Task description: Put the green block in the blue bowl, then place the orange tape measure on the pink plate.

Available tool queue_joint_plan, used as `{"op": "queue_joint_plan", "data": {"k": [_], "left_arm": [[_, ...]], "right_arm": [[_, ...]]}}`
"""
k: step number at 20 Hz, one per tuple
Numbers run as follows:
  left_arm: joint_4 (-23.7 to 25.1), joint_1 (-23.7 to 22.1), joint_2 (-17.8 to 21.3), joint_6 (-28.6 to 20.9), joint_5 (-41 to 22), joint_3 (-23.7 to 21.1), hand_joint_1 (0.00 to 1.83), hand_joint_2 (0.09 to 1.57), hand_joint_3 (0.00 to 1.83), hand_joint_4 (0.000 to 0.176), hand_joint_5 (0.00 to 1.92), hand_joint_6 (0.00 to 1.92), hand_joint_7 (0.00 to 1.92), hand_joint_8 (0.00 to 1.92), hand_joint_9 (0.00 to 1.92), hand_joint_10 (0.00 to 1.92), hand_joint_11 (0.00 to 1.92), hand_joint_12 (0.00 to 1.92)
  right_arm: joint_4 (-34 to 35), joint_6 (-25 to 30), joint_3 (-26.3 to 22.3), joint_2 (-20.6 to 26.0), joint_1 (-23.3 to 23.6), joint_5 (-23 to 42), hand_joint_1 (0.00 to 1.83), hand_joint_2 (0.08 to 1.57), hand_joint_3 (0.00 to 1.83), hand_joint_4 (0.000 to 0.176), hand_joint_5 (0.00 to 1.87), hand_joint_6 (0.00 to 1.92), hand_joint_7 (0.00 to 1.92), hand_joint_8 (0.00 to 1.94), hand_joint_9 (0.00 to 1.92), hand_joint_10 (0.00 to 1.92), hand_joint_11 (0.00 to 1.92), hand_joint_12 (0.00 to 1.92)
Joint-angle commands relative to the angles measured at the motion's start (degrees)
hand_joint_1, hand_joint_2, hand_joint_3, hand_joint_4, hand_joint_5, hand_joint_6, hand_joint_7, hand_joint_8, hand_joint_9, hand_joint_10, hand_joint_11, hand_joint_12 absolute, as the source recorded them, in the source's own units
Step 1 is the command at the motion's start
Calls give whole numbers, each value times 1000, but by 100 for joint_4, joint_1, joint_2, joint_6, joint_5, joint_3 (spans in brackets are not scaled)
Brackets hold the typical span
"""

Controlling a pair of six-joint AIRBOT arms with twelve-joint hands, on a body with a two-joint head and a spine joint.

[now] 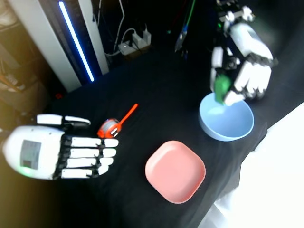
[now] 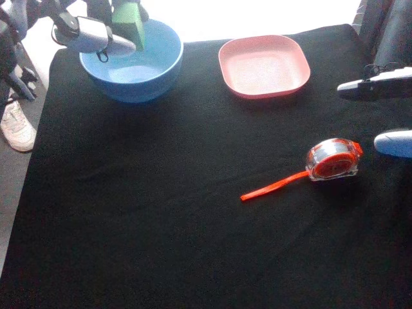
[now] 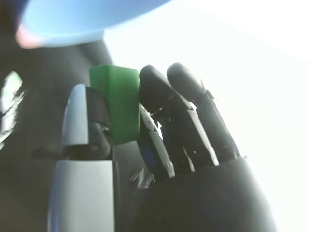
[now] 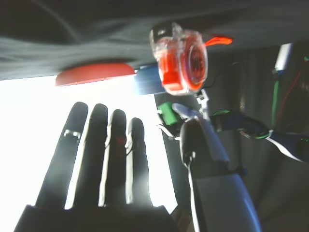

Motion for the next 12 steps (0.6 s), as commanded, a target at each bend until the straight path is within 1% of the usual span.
{"op": "queue_joint_plan", "data": {"k": [1, 2, 3, 4, 5, 6, 7, 8, 9, 10, 11, 12], "left_arm": [[-91, -136, -23, -19, -210, 111, 1289, 1042, 2, 0, 1174, 434, 1165, 890, 1111, 884, 898, 1530], [-65, -178, -113, -17, 30, 239, 1281, 1054, 1, 0, 1135, 511, 1142, 919, 1065, 886, 844, 1506], [46, -223, -173, -17, 216, 306, 1257, 1109, 2, 0, 993, 742, 1015, 1137, 907, 741, 628, 1396], [166, -253, -228, -17, 360, 351, 1257, 1109, 2, 0, 993, 742, 1015, 1137, 907, 741, 628, 1396], [303, -265, -296, -16, 518, 398, 1248, 1135, 0, 0, 933, 833, 969, 1222, 836, 772, 568, 1439], [419, -265, -354, -16, 626, 427, 1320, 1126, 0, 0, 850, 327, 942, 1106, 798, 785, 532, 1492], [539, -263, -430, -15, 753, 462, 1330, 1130, 0, 0, 875, 106, 921, 1108, 775, 764, 498, 1503], [606, -255, -499, -15, 807, 486, 1332, 1125, 0, 0, 894, 31, 928, 1090, 788, 723, 453, 1505], [633, -251, -538, -13, 813, 491, 1086, 1069, 0, 29, 905, 9, 901, 576, 803, 671, 442, 1481], [647, -251, -556, -12, 805, 489, 1027, 1055, 0, 39, 911, 2, 969, 297, 828, 607, 463, 1449], [734, -256, -568, -12, 803, 466, 1002, 1060, 0, 39, 881, 0, 990, 149, 834, 554, 475, 1413], [803, -263, -567, -12, 781, 439, 958, 1045, 0, 30, 777, 0, 907, 63, 754, 527, 414, 1412]], "right_arm": [[264, 73, 38, -4, 48, 597, 751, 1205, 0, 0, 482, 2, 489, 2, 493, 3, 266, 619], [245, 91, 56, -18, 48, 597, 777, 1204, 0, 0, 481, 1, 489, 1, 490, 1, 259, 619], [242, 108, 70, -24, 49, 597, 751, 1210, 2, 0, 472, 1, 490, 1, 496, 2, 265, 615], [243, 131, 81, -30, 49, 597, 751, 1210, 2, 0, 472, 1, 490, 1, 496, 2, 265, 615], [243, 158, 99, -44, 49, 597, 742, 1213, 0, 0, 476, 0, 495, 0, 501, 0, 294, 557], [243, 163, 110, -55, 49, 597, 758, 1210, 0, 0, 476, 0, 487, 0, 492, 0, 297, 535], [243, 163, 119, -67, 49, 597, 762, 1210, 0, 0, 479, 1, 486, 0, 489, 0, 295, 528], [243, 166, 128, -75, 49, 597, 750, 1213, 0, 0, 476, 0, 490, 2, 495, 2, 304, 532], [243, 175, 140, -87, 49, 597, 765, 1212, 0, 0, 468, 0, 480, 0, 484, 0, 292, 526], [243, 187, 151, -97, 49, 598, 753, 1208, 0, 0, 458, 0, 477, 0, 484, 1, 288, 529], [243, 194, 159, -105, 49, 598, 745, 1203, 0, 0, 457, 0, 478, 0, 482, 0, 284, 529], [243, 194, 160, -106, 49, 598, 717, 1206, 0, 0, 452, 0, 466, 0, 470, 0, 271, 532]]}}
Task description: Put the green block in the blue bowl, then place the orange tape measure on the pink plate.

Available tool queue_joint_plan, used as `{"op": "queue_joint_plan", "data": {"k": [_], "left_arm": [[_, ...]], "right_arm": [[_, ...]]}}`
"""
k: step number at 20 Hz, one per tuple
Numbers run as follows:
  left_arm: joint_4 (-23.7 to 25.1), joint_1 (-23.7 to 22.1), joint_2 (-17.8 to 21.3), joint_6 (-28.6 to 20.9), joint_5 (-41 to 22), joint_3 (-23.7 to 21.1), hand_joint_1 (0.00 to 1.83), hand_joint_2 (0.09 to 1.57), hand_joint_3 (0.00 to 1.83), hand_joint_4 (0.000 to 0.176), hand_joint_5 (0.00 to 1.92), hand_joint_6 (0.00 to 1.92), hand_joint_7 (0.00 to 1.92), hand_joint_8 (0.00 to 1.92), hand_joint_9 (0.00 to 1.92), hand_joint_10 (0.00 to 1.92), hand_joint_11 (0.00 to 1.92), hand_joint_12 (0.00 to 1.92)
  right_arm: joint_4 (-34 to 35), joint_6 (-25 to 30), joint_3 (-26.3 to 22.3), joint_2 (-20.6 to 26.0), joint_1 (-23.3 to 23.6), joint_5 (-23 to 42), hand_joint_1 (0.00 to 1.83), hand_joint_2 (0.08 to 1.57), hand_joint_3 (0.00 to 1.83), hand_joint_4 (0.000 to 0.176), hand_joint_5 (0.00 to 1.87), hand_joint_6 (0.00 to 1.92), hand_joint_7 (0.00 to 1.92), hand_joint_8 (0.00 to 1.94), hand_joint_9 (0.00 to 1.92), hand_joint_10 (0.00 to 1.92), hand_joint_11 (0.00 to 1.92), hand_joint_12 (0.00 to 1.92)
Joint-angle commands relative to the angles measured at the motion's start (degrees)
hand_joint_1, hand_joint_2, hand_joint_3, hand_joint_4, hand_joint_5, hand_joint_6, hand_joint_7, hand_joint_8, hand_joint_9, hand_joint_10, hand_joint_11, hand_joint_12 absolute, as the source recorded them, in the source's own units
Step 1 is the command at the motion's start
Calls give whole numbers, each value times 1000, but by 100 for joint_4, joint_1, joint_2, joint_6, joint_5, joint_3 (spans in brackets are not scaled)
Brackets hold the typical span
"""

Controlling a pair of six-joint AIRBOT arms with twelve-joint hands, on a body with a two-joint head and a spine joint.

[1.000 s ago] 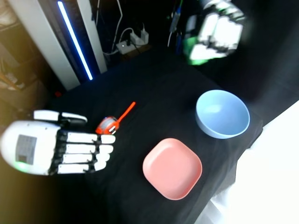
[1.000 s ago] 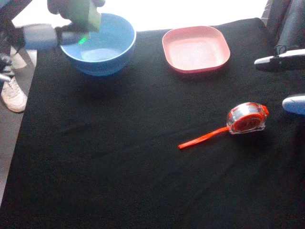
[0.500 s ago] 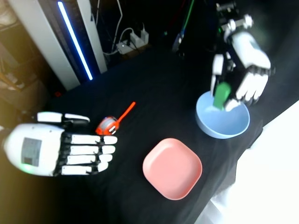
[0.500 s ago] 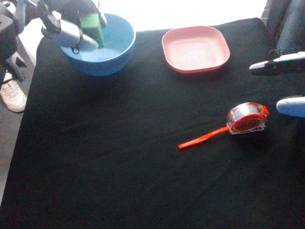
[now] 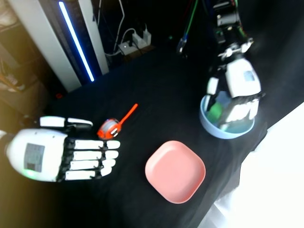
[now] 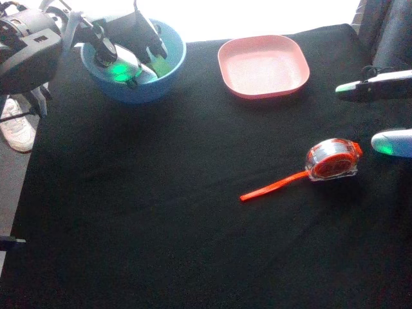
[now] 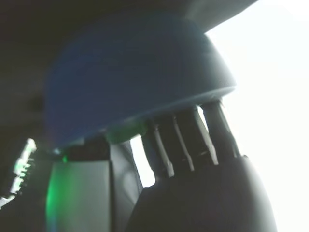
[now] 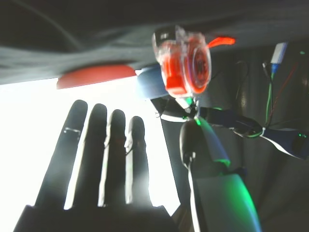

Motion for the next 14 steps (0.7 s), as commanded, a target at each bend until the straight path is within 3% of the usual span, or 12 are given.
{"op": "queue_joint_plan", "data": {"k": [1, 2, 3, 4, 5, 6, 7, 8, 10, 11, 12, 14], "left_arm": [[5, -61, 81, -16, -643, -33, 924, 1033, 0, 24, 695, 0, 835, 18, 687, 507, 353, 1419], [62, -60, 124, -16, -747, -121, 841, 1012, 0, 56, 567, 0, 762, 3, 634, 440, 293, 1374], [101, -60, 207, -16, -936, -260, 806, 1002, 0, 50, 512, 0, 726, 0, 626, 381, 290, 1320], [111, -59, 285, -16, -1098, -375, 799, 999, 0, 75, 466, 0, 673, 0, 613, 298, 265, 1277], [145, -46, 412, -16, -1346, -567, 775, 1002, 0, 80, 451, 0, 662, 0, 615, 268, 227, 1303], [180, -22, 557, -16, -1638, -762, 786, 1006, 1, 79, 466, 2, 657, 0, 629, 257, 220, 1337], [212, 14, 744, -16, -1970, -994, 836, 1004, 0, 75, 473, 1, 645, 0, 633, 236, 240, 1305], [232, 66, 935, -16, -2334, -1223, 780, 991, 0, 70, 464, 0, 601, 0, 624, 220, 238, 1367], [236, 218, 1342, -17, -3028, -1655, 771, 1014, 1, 104, 407, 0, 534, 0, 589, 135, 194, 1278], [234, 291, 1554, -21, -3319, -1839, 763, 1005, 0, 52, 396, 1, 533, 0, 557, 82, 169, 1169], [218, 399, 1779, -23, -3568, -2028, 750, 967, 0, 15, 434, 4, 546, 2, 571, 58, 170, 1140], [115, 737, 2166, -25, -4002, -2369, 815, 968, 1, 0, 481, 6, 540, 0, 571, 35, 152, 1175]], "right_arm": [[252, 54, 22, 14, 49, 612, 711, 1207, 0, 0, 442, 1, 449, 3, 463, 3, 241, 609], [252, 54, 23, 16, 49, 613, 673, 1211, 0, 0, 415, 0, 421, 0, 377, 0, 114, 687], [253, 66, 23, 18, 49, 615, 649, 1213, 0, 12, 394, 0, 397, 0, 315, 0, 22, 754], [252, 98, 23, 20, 50, 627, 655, 1196, 0, 21, 387, 0, 372, 0, 284, 0, 4, 736], [245, 162, 23, 21, 50, 688, 668, 1187, 0, 24, 382, 0, 361, 0, 267, 0, 0, 722], [237, 226, 23, 24, 50, 754, 705, 1176, 0, 7, 373, 0, 342, 1, 250, 1, 0, 645], [233, 260, 21, 24, 51, 809, 734, 1166, 0, 32, 355, 0, 316, 0, 232, 0, 0, 596], [233, 263, 20, 24, 52, 843, 762, 1154, 0, 36, 345, 0, 292, 0, 222, 0, 0, 551], [233, 265, 16, 25, 52, 859, 747, 1132, 0, 77, 327, 0, 287, 1, 210, 0, 0, 544], [233, 268, 5, 28, 52, 859, 719, 1113, 0, 70, 330, 1, 280, 1, 209, 0, 0, 611], [233, 270, -18, 37, 52, 859, 725, 1096, 0, 78, 338, 1, 260, 0, 192, 0, 0, 589], [233, 270, -44, 40, 52, 866, 658, 1084, 0, 93, 331, 0, 265, 1, 192, 2, 0, 593]]}}
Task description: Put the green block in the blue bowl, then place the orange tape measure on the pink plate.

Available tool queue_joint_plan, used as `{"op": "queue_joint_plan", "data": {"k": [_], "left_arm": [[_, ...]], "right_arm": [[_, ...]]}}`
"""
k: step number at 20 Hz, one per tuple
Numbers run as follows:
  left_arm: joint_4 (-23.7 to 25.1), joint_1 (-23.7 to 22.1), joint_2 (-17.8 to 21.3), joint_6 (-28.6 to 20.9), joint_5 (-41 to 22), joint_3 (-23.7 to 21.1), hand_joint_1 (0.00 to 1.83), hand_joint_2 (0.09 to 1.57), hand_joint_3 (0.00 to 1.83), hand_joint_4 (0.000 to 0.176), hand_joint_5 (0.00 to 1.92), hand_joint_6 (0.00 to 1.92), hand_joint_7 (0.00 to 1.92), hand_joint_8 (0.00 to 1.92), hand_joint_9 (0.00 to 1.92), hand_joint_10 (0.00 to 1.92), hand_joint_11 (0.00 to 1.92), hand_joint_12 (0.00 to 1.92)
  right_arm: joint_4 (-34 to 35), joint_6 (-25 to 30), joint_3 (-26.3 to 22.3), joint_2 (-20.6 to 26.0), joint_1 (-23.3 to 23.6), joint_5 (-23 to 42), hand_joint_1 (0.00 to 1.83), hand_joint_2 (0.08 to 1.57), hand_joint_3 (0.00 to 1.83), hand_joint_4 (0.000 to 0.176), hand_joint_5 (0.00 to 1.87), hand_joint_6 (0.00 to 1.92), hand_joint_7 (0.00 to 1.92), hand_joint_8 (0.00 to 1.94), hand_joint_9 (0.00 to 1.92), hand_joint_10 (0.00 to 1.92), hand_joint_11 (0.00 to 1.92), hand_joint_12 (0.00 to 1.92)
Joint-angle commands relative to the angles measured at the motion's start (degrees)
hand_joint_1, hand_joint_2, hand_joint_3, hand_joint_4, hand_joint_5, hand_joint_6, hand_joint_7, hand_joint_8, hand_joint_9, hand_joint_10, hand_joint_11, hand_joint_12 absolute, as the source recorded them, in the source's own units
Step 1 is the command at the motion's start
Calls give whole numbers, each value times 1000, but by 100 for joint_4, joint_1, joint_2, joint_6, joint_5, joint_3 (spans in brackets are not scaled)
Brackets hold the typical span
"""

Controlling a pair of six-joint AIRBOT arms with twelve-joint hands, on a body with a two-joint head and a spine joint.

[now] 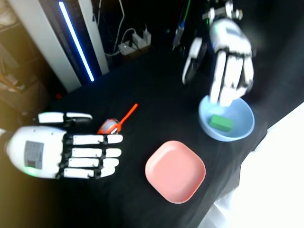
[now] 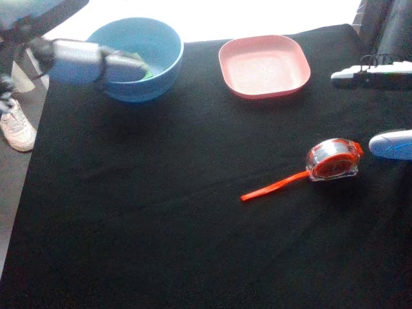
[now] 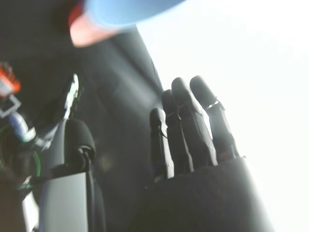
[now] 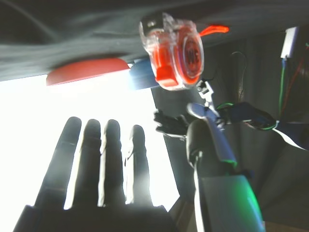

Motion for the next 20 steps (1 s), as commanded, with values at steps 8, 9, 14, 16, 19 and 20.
{"op": "queue_joint_plan", "data": {"k": [8, 9, 14, 16, 19, 20], "left_arm": [[-1065, 2123, 658, -17, -2173, -1073, 701, 915, 0, 71, 301, 2, 229, 11, 179, 9, 0, 630], [-1319, 2496, 658, -18, -2385, -1156, 643, 904, 0, 82, 279, 4, 191, 7, 133, 11, 0, 418], [-2041, 3471, 607, -66, -2824, -1455, 710, 904, 12, 48, 220, 1, 96, 0, 63, 16, 95, 52], [-2159, 3624, 508, -160, -2882, -1457, 668, 931, 21, 87, 205, 0, 85, 0, 12, 2, 23, 23], [-2238, 3726, 434, -233, -2909, -1456, 690, 943, 11, 100, 204, 3, 89, 6, 44, 16, 93, 62], [-2257, 3733, 416, -234, -2909, -1455, 690, 943, 11, 100, 204, 3, 89, 6, 44, 16, 93, 62]], "right_arm": [[199, 65, 9, -126, 54, 637, 809, 1019, 0, 112, 402, 0, 399, 0, 428, 10, 32, 1147], [164, 65, 9, -143, 58, 627, 838, 1010, 0, 112, 401, 0, 403, 1, 432, 10, 41, 1153], [-59, 65, 22, -255, 125, 507, 899, 972, 0, 143, 393, 0, 403, 1, 405, 3, 63, 953], [-180, 65, 38, -297, 177, 405, 948, 957, 0, 123, 419, 9, 422, 7, 430, 11, 91, 957], [-389, 65, 98, -383, 286, 170, 1062, 950, 1, 83, 514, 11, 507, 13, 529, 25, 153, 1014], [-416, 65, 140, -428, 298, 112, 1062, 950, 1, 83, 514, 11, 507, 13, 529, 25, 153, 1014]]}}
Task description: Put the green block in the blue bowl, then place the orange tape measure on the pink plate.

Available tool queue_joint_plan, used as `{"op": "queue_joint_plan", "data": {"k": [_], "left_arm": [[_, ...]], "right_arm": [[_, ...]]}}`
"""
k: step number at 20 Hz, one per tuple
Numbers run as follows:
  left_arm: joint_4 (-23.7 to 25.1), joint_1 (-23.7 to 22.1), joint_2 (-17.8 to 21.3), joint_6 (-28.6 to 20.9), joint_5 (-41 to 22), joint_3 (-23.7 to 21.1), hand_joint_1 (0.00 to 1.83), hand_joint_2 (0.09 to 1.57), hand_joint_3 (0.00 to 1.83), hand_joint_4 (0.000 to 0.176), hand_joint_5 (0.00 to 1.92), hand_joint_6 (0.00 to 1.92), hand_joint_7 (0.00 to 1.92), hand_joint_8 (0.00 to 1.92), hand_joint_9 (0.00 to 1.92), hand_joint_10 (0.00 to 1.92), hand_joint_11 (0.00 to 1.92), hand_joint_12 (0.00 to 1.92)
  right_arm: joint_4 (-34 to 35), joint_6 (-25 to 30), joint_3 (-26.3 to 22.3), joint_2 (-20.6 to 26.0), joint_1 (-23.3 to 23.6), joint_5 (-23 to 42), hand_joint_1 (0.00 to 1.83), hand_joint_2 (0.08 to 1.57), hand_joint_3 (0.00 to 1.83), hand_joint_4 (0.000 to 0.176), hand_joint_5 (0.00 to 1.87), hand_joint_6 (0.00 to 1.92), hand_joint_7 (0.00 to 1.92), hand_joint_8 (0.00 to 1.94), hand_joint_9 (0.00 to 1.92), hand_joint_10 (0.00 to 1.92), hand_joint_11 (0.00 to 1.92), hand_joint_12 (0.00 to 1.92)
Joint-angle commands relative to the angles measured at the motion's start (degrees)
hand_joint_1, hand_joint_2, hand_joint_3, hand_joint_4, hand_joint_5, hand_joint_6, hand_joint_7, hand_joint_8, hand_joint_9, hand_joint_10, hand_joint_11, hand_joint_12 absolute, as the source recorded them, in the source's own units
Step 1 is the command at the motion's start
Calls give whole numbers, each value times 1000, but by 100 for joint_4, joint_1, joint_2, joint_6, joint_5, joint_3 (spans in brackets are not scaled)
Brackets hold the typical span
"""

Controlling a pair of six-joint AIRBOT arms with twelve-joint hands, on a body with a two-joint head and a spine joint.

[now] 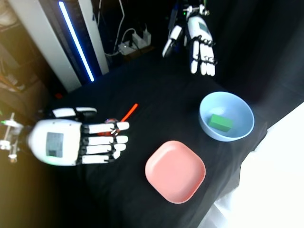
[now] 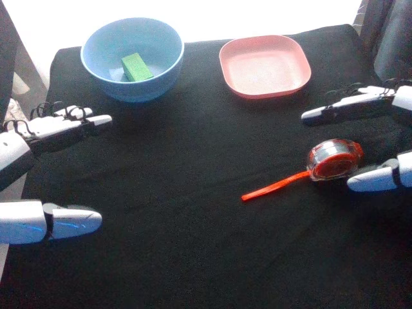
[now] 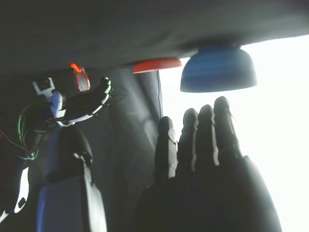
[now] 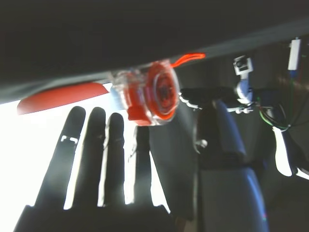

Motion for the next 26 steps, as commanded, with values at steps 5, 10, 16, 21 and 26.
{"op": "queue_joint_plan", "data": {"k": [5, 10, 16, 21, 26], "left_arm": [[-145, -14, -57, -55, -719, 31, 664, 956, 2, 83, 211, 0, 132, 0, 128, 1, 2, 497], [-145, -12, -103, -90, -659, 56, 691, 965, 3, 88, 223, 5, 140, 2, 129, 0, 0, 518], [-142, 7, -104, -117, -603, 79, 713, 957, 0, 105, 219, 3, 131, 2, 114, 4, 0, 468], [-145, 64, -146, -183, -603, 100, 713, 957, 0, 63, 233, 3, 145, 3, 125, 4, 0, 453], [-146, 128, -160, -220, -600, 103, 715, 963, 0, 45, 234, 1, 144, 1, 125, 1, 0, 468]], "right_arm": [[191, 65, 144, -200, 98, 360, 1137, 995, 4, 0, 737, 3, 830, 12, 832, 37, 385, 1081], [195, 65, 178, -242, 149, 358, 1256, 1135, 2, 0, 952, 758, 963, 1253, 980, 887, 715, 1494], [211, 120, 245, -292, 229, 360, 1386, 1085, 0, 0, 1052, 731, 1011, 938, 962, 1193, 774, 1339], [349, 134, 339, -200, 302, 410, 1385, 1076, 0, 0, 1129, 556, 1019, 928, 953, 1203, 744, 1316], [672, 137, 356, -12, 362, 803, 1379, 1101, 0, 0, 1056, 674, 973, 978, 910, 1285, 714, 1276]]}}
